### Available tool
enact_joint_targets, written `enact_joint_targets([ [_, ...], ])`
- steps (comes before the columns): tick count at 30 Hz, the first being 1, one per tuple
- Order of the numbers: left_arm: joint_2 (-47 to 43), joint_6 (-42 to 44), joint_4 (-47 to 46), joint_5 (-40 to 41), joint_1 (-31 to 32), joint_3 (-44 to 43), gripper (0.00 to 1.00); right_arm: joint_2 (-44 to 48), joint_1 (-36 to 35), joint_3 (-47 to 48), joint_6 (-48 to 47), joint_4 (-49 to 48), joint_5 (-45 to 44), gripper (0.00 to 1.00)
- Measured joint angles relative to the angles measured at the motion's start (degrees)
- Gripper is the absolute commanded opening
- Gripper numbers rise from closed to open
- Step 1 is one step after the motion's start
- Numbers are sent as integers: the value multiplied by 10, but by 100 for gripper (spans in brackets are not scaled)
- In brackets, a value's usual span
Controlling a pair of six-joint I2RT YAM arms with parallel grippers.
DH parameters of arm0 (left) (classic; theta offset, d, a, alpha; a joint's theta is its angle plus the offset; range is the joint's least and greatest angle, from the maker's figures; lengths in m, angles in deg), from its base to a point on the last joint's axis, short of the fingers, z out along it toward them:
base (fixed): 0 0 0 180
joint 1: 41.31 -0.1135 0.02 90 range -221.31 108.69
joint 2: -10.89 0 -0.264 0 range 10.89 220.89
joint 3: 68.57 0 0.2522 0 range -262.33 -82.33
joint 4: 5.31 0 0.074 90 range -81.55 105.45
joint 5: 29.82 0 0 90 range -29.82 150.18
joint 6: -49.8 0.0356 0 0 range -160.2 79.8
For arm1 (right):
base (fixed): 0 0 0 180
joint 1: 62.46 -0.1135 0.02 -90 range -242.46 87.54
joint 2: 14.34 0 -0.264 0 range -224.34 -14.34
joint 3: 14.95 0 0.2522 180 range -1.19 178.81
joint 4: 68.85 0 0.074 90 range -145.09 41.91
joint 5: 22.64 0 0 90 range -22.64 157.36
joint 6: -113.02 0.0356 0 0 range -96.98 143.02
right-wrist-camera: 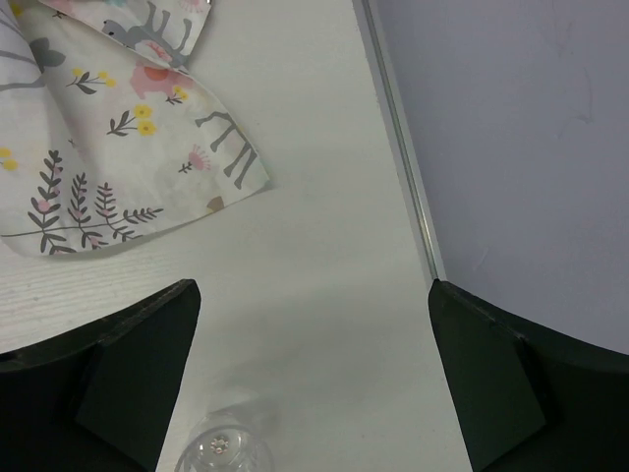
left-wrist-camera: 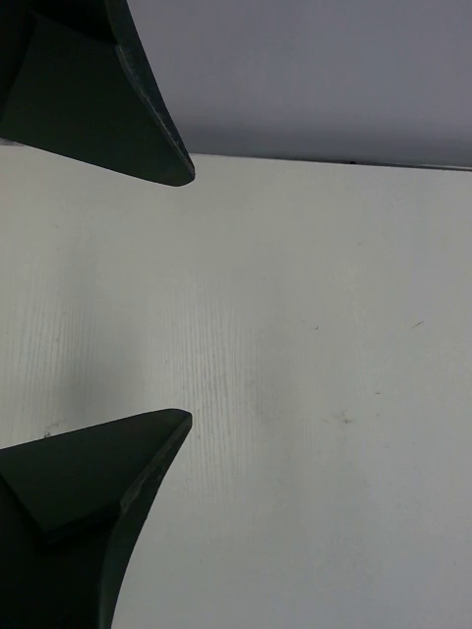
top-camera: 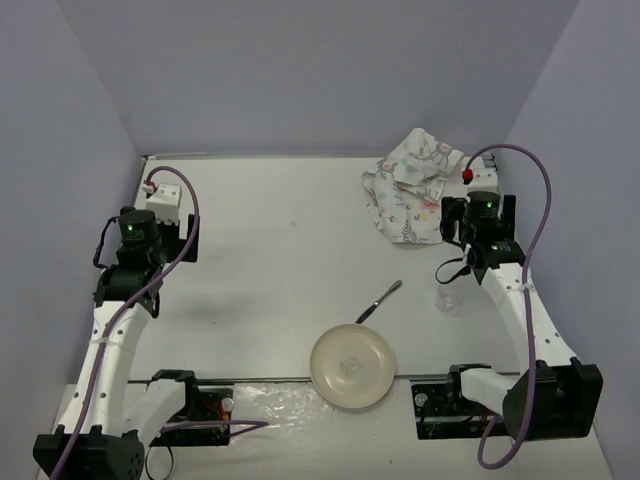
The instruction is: Set the dinner table for one person
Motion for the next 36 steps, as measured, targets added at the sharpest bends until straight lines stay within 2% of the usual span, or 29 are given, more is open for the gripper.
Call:
enact_joint_targets([
  [10,7,0,-1,-36,-5,36,97,61,1,-27,-26,-1,53,100],
  [18,7,0,-4,-46,-5,46,97,28,3,-30,-44,-1,72,100],
  [22,13,1,-4,-49,-5,46,97,-48,3,-2,-76,3,76,100],
  [27,14,3,-5,-53,-5,46,97,-223,13,129,-118,5,81,100],
  [33,4,11,-8,-52,-5,52,97,-371,20,246,-131,20,116,100],
  [36,9,17,-9,-51,-5,57,97,-437,23,304,-132,26,130,96],
])
